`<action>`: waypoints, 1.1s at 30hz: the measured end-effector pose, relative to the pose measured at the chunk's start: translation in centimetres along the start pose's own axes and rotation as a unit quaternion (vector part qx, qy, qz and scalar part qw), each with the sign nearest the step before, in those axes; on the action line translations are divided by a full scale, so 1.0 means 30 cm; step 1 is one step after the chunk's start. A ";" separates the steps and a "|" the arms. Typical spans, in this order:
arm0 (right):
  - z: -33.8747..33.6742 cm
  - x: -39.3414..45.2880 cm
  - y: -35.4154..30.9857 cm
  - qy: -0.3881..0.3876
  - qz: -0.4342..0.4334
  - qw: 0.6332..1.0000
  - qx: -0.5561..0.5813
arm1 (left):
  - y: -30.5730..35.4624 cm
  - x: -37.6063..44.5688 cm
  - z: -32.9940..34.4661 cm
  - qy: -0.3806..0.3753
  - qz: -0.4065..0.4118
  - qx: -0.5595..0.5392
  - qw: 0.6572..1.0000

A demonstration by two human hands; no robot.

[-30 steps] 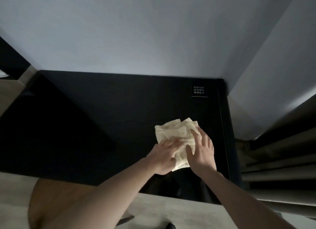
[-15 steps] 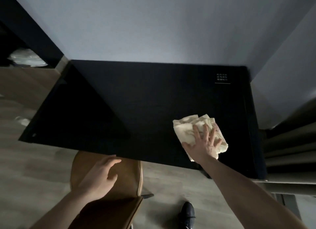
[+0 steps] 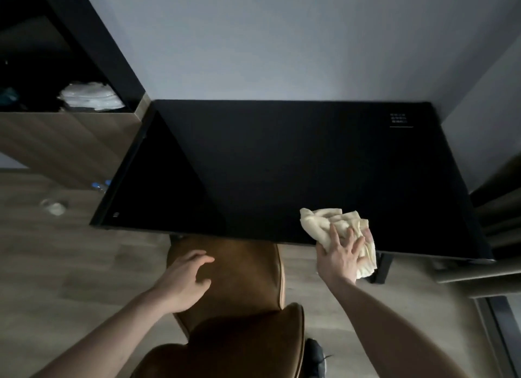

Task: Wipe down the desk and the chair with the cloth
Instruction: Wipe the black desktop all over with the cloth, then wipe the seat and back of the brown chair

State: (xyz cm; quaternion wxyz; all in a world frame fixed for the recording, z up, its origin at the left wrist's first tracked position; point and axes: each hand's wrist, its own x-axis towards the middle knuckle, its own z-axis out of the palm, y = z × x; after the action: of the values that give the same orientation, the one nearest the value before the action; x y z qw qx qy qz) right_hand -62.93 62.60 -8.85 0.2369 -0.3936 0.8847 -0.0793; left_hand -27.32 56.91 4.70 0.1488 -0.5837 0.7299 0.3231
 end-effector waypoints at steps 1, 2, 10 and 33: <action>0.014 -0.013 -0.041 -0.007 0.002 1.000 -0.002 | -0.025 -0.009 -0.007 -0.001 -0.003 -0.005 1.000; 0.022 -0.017 -0.081 -0.013 0.004 1.000 -0.002 | -0.050 -0.015 -0.013 0.000 -0.004 -0.006 1.000; 0.047 -0.051 -0.291 -0.037 -0.035 0.998 -0.024 | -0.247 -0.058 -0.024 -0.015 -0.050 -0.005 0.999; 0.664 -0.850 -1.068 -0.099 -0.030 0.953 0.285 | -1.218 0.068 -0.097 -0.146 -0.047 0.013 0.988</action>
State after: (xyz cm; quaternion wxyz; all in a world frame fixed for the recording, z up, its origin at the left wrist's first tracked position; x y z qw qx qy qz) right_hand -17.50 60.52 -6.73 0.4228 -0.3423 0.7852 -0.2959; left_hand 7.25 49.47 -5.22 0.2763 -0.5620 0.6764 0.3877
